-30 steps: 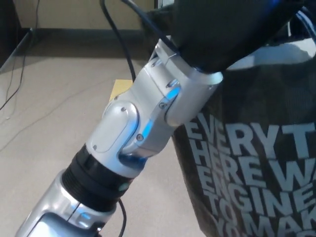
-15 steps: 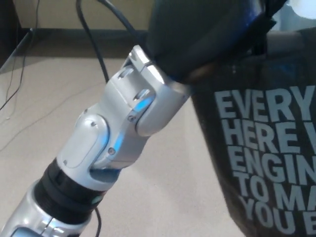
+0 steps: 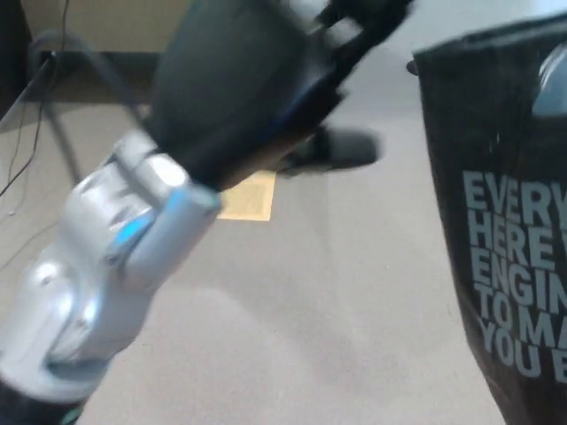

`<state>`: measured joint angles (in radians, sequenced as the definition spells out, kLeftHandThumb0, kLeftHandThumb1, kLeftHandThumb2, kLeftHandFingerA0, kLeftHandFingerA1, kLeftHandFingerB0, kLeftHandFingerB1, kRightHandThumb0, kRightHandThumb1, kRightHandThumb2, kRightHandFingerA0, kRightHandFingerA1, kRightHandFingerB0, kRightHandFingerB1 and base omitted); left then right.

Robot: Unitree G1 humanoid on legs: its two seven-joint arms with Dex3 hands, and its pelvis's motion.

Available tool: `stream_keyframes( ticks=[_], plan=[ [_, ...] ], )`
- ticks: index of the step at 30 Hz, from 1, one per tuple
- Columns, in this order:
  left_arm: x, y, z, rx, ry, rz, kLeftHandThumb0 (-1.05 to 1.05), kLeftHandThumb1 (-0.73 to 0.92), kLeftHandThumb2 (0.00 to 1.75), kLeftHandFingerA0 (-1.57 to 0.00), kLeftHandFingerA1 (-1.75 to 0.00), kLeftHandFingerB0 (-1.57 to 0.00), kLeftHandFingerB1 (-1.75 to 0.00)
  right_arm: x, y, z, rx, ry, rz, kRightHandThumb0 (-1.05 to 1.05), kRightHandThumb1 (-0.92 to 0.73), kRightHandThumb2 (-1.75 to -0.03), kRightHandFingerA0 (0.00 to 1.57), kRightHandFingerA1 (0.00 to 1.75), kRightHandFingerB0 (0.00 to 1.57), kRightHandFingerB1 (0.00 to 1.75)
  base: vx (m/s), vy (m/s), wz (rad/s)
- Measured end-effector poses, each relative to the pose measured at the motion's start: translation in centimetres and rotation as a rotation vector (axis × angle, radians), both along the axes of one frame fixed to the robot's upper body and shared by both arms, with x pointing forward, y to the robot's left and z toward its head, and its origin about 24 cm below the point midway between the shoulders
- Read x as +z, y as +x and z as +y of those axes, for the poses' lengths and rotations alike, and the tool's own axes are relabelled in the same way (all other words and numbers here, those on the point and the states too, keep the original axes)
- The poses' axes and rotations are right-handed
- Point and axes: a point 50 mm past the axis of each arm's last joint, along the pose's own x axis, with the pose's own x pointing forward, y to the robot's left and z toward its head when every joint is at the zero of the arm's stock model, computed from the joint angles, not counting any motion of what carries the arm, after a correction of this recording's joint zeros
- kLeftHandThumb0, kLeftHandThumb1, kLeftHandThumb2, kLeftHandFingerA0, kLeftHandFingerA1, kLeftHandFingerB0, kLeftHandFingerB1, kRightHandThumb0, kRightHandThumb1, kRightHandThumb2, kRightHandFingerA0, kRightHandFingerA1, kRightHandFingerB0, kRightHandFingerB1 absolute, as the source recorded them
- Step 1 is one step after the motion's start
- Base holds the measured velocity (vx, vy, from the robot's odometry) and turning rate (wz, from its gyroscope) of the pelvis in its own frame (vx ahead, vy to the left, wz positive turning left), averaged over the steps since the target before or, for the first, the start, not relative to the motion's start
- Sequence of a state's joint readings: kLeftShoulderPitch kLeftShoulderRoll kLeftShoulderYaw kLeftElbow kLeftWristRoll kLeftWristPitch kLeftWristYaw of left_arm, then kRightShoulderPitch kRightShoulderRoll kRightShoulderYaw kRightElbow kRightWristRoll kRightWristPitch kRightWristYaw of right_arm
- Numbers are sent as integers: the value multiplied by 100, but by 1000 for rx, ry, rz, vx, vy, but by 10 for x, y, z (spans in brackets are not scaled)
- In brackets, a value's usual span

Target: A person is holding a plastic bag and the robot extends its left hand to grab the bag by hooking its thumb into the holes at the top and brings its hand down by its side. Then it extends its arm again to hand the plastic bag back to the person.

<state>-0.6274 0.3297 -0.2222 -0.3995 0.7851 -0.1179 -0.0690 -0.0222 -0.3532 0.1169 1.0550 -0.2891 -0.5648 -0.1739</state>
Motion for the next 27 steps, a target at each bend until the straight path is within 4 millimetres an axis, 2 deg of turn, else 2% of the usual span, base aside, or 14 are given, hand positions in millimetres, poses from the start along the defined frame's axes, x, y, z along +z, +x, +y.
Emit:
stream_keyframes(
  ticks=[1, 2, 5, 6, 7, 8, 10, 11, 12, 15, 16, 19, 20, 27],
  plan=[
    [-10, 1, 7, 19, 1, 50, -62, 38, 81, -2, -27, -4, -18, 0, 0, 0, 0, 0, 1, -29, -67, -60, 84, 53, 66, 46, 0, 0, 0],
    [-22, 2, 15, 40, 1, 108, -68, 43, 55, -8, -30, -7, -24, 0, -1, 0, 0, 0, 1, -29, -68, -60, 81, 52, 63, 45, 0, 0, 0],
    [-52, 3, 33, 85, -16, 251, -62, 43, 54, -11, -31, -11, -24, 0, -1, 0, 0, 1, 1, -28, -67, -60, 83, 54, 61, 43, 0, 0, 0],
    [-64, 3, 39, 100, -26, 303, -31, 16, 79, -2, -50, 0, -47, 0, -1, 0, 0, 1, 1, -29, -67, -60, 81, 53, 60, 43, 0, 0, 0],
    [-72, 3, 43, 110, -33, 338, -30, 16, 79, -2, -49, 0, -47, 0, -1, 0, 0, 1, 1, -27, -67, -60, 79, 52, 58, 42, 0, 0, 0],
    [-86, 2, 50, 128, -43, 399, -30, 18, 80, -2, -49, 0, -47, -1, -1, 0, -1, 1, 2, -35, -58, -76, 71, 59, 52, 50, 0, 0, 0],
    [-115, 0, 66, 173, -64, 525, -29, 20, 81, -2, -49, 0, -47, -1, -2, 0, -1, 1, 4, -34, -58, -74, 68, 58, 49, 49, 0, 0, 0],
    [-128, -2, 73, 196, -72, 579, -52, 42, 53, -21, -34, -18, -27, -1, -3, 0, -2, 1, 5, -34, -58, -73, 65, 57, 47, 48, 0, 0, 0],
    [-149, -5, 85, 237, -85, 665, -27, 23, 82, -8, -51, -6, -49, -1, -3, -1, -3, 1, 8, -34, -59, -74, 64, 56, 44, 47, 0, 0, 0],
    [-188, -13, 106, 317, -108, 818, -27, 28, 86, -11, -52, -9, -50, -2, -5, -1, -6, 1, 14, -25, -67, -60, 65, 45, 46, 38, 0, 0, 0],
    [-205, -18, 115, 353, -118, 879, -49, 49, 56, -29, -35, -26, -29, -2, -5, -1, -7, 1, 13, -26, -66, -60, 62, 44, 45, 38, 0, 0, 0],
    [-239, -32, 134, 435, -139, 1006, -46, 49, 56, -30, -34, -27, -30, -2, -5, -1, -9, 2, 14, -26, -66, -60, 58, 43, 45, 37, 0, 0, 0],
    [-250, -37, 139, 458, -144, 1042, -24, 31, 88, -12, -53, -11, -50, -3, -6, -1, -10, 2, 15, -26, -67, -60, 55, 42, 43, 37, 0, 0, 0],
    [-315, -82, 175, 634, -186, 1271, -24, 32, 88, -12, -53, -11, -51, -6, -11, -1, -20, 6, 30, -25, -67, -60, 56, 42, 42, 37, 0, 0, 0]
  ],
)
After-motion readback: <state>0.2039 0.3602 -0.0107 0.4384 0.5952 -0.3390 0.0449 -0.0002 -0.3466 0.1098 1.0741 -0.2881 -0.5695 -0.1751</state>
